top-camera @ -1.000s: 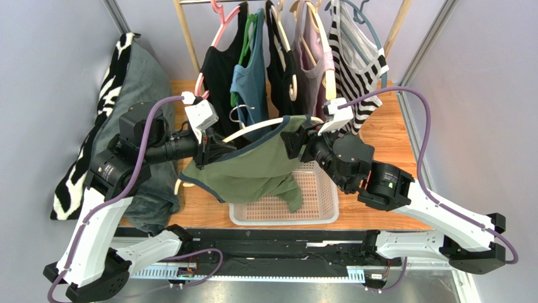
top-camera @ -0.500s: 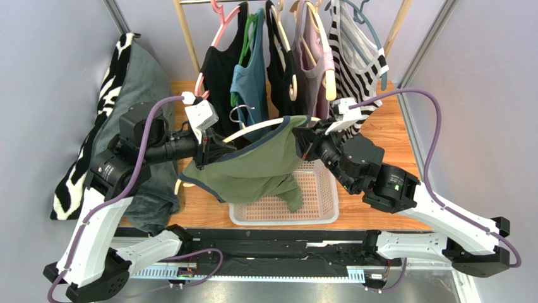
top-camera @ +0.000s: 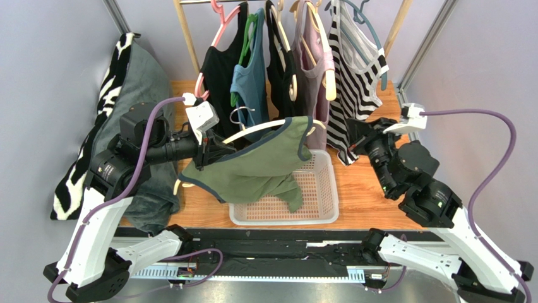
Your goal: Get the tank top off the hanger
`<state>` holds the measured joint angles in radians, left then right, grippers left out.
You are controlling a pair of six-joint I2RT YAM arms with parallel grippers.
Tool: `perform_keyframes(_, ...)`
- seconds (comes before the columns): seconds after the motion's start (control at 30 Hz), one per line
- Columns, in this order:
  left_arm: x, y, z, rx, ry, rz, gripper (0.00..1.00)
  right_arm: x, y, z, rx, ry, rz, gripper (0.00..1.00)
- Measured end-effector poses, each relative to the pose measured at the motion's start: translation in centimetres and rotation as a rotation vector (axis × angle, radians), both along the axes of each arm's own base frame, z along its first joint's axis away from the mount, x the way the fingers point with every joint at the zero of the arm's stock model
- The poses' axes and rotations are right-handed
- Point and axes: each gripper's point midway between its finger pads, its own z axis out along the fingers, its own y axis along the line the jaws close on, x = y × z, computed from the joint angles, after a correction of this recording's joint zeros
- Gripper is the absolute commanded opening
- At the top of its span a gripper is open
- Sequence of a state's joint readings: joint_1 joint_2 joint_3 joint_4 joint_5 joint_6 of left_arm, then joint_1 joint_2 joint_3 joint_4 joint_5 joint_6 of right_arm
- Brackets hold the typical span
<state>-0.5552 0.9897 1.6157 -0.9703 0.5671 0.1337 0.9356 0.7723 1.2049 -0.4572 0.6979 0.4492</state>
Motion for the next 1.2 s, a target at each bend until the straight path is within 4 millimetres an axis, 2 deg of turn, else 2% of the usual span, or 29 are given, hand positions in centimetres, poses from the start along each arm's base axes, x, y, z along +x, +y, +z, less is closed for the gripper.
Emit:
perform_keyframes(0.03, 0.0, 0.0, 0.0, 0.000, -0.001, -0.001, 0.00, 0.2, -0.9, 0.0, 0.008, 0.002, -0.028, 0.00)
perform_keyframes(0.07, 0.0, 0.0, 0.1, -0.001, -0.004, -0.002, 0.00, 0.3, -1.2, -0.3, 0.012, 0.010, -0.030, 0.05)
perform_keyframes(0.13, -0.1, 0.0, 0.3, -0.003, -0.008, -0.003, 0.00, 0.5, -1.2, -0.7, 0.014, 0.021, -0.025, 0.28)
perform_keyframes(0.17, -0.1, 0.0, 0.4, -0.004, -0.010, -0.005, 0.00, 0.5, -0.4, -0.8, 0.013, 0.027, 0.016, 0.47)
perform_keyframes(0.27, -0.2, 0.0, 0.6, -0.007, -0.015, -0.005, 0.00, 0.1, 2.6, -1.6, 0.008, 0.056, 0.158, 0.62)
perform_keyframes(0.3, -0.2, 0.0, 0.6, -0.008, -0.016, -0.005, 0.00, -0.2, 3.5, -1.8, 0.005, 0.064, 0.202, 0.64)
perform_keyframes(0.4, -0.2, 0.1, 0.8, -0.008, -0.021, -0.006, 0.00, -1.1, 5.7, -3.0, -0.006, 0.087, 0.324, 0.68)
perform_keyframes(0.5, -0.2, 0.1, 0.9, -0.009, -0.025, -0.006, 0.00, -2.3, 6.6, -3.9, -0.005, 0.093, 0.404, 0.69)
perform_keyframes(0.67, 0.0, 0.0, 0.9, -0.006, -0.024, -0.007, 0.00, -3.2, 8.0, -3.1, 0.015, 0.068, 0.488, 0.68)
perform_keyframes(0.97, 0.2, -0.1, 0.8, -0.004, -0.020, -0.006, 0.00, -2.0, 10.8, -3.4, -0.004, 0.088, 0.534, 0.65)
perform_keyframes(1.07, 0.2, -0.1, 0.8, -0.004, -0.021, -0.006, 0.00, -1.8, 10.9, -3.2, -0.013, 0.084, 0.530, 0.64)
perform_keyframes(1.2, 0.1, -0.1, 0.9, -0.006, -0.023, -0.007, 0.00, -1.6, 10.6, -1.9, -0.021, 0.049, 0.513, 0.63)
